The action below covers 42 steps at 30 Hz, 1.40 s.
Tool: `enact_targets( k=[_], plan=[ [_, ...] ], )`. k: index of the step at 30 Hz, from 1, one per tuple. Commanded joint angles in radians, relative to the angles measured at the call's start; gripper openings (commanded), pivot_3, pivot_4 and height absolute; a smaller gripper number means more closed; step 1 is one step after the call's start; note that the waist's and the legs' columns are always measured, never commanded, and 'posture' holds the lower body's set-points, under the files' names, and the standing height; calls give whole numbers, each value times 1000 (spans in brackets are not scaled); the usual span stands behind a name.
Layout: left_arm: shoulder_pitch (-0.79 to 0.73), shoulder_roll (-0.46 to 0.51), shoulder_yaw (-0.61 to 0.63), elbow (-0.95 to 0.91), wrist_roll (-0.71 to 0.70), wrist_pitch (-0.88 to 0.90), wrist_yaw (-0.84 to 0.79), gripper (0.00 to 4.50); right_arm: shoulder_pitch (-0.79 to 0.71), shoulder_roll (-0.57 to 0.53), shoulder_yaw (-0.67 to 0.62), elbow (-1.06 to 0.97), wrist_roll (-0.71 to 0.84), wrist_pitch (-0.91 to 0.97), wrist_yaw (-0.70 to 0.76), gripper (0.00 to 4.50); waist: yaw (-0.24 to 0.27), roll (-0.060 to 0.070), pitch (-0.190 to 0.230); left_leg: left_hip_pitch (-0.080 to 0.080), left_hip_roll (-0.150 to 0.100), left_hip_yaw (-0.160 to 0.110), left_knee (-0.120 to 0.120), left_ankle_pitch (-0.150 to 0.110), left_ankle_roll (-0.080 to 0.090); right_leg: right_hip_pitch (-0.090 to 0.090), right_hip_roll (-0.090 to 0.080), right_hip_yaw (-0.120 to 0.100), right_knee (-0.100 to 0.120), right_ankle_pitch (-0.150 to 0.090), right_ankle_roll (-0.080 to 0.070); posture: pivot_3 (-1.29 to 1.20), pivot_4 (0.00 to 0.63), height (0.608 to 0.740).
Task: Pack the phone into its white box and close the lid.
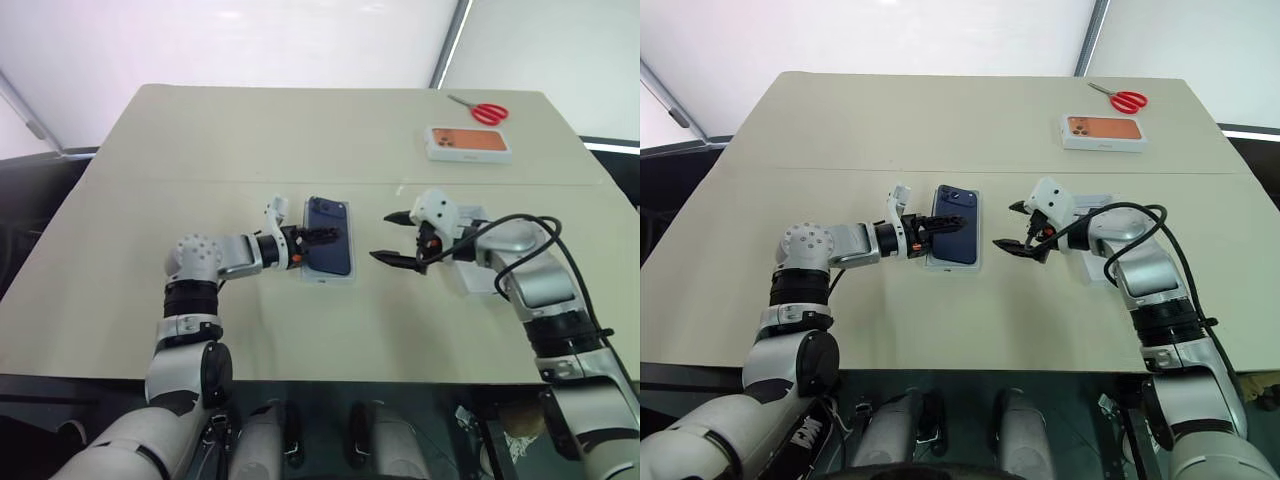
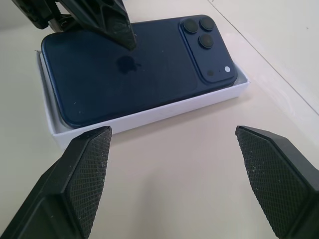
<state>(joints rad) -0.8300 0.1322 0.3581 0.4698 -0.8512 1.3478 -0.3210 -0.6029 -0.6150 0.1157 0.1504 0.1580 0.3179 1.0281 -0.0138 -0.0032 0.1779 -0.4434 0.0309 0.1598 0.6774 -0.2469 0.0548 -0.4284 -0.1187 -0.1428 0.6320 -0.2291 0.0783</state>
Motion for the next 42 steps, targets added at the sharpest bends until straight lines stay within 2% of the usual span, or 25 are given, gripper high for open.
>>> enact_targets(
  k=[1, 16, 26, 27, 28, 32, 33, 34, 35, 37, 42],
  plan=[
    [4, 15, -1, -45, 7, 9, 5, 3202, -35, 6, 3, 7, -6, -29, 0, 4183, 0, 0, 0, 0, 0, 0, 0, 0, 0, 0, 0, 0, 0, 0, 0, 0, 150, 738],
    [-8, 55, 43, -128, -12, 84, 27, 3202, -78, 47, 27, 77, -32, -68, -11, 4183, 0, 0, 0, 0, 0, 0, 0, 0, 0, 0, 0, 0, 0, 0, 0, 0, 150, 738],
    [26, 148, 48, -219, 26, 46, 26, 3202, -87, 59, 25, 97, -36, -77, -24, 4183, 0, 0, 0, 0, 0, 0, 0, 0, 0, 0, 0, 0, 0, 0, 0, 0, 150, 738],
    [31, 157, 51, -218, 29, 39, 24, 2691, -84, 57, 22, 92, -31, -67, -21, 3631, 0, 0, 0, 0, 0, 0, 0, 0, 0, 0, 0, 0, 0, 0, 0, 0, 150, 738],
    [36, 163, 53, -219, 32, 25, 23, 2452, -83, 54, 22, 91, -33, -64, -23, 3362, 0, 0, 0, 0, -1, 0, 0, 0, 0, 0, 0, 0, 0, 0, 0, 0, 150, 738],
    [50, 168, 50, -216, 48, -13, 22, 335, -93, 56, 23, 113, -39, -78, -29, 1188, 2, 0, 0, 0, -1, 0, 0, 0, 0, 0, 0, 0, 1, 0, 0, 0, 150, 738],
    [57, 169, 37, -222, 59, -31, 17, 0, -96, 56, 24, 118, -44, -84, -33, 644, 2, 0, 0, 0, -1, 0, 0, 0, 0, 0, 0, 0, 1, 0, 0, 0, 150, 738],
    [67, 171, 5, -224, 84, -46, 18, 0, -104, 57, 31, 134, -59, -89, -46, 186, 1, 0, 0, 0, -1, 0, 0, 0, 0, 0, 0, 0, 1, 0, 0, 0, 150, 738],
    [73, 173, -18, -225, 103, -57, 18, 0, -109, 58, 36, 147, -71, -94, -56, 43, 1, 0, 0, 0, -1, 0, 0, 0, 0, 0, 0, 0, 0, 0, 0, 0, 150, 738],
    [70, 152, -31, -213, 115, -73, 27, 0, -116, 56, 67, 205, -139, -147, -100, 43, 0, 0, 0, 0, -1, 0, 0, 0, 0, 0, 0, 0, 1, 0, 0, 0, 150, 738],
    [65, 138, -94, -191, 180, -115, 31, 0, -89, 92, 101, 200, -172, -169, -119, 43, -2, 0, 0, 0, -1, 1, 0, 0, 0, 0, 0, 0, 1, 0, 0, 0, 150, 738]
  ],
)
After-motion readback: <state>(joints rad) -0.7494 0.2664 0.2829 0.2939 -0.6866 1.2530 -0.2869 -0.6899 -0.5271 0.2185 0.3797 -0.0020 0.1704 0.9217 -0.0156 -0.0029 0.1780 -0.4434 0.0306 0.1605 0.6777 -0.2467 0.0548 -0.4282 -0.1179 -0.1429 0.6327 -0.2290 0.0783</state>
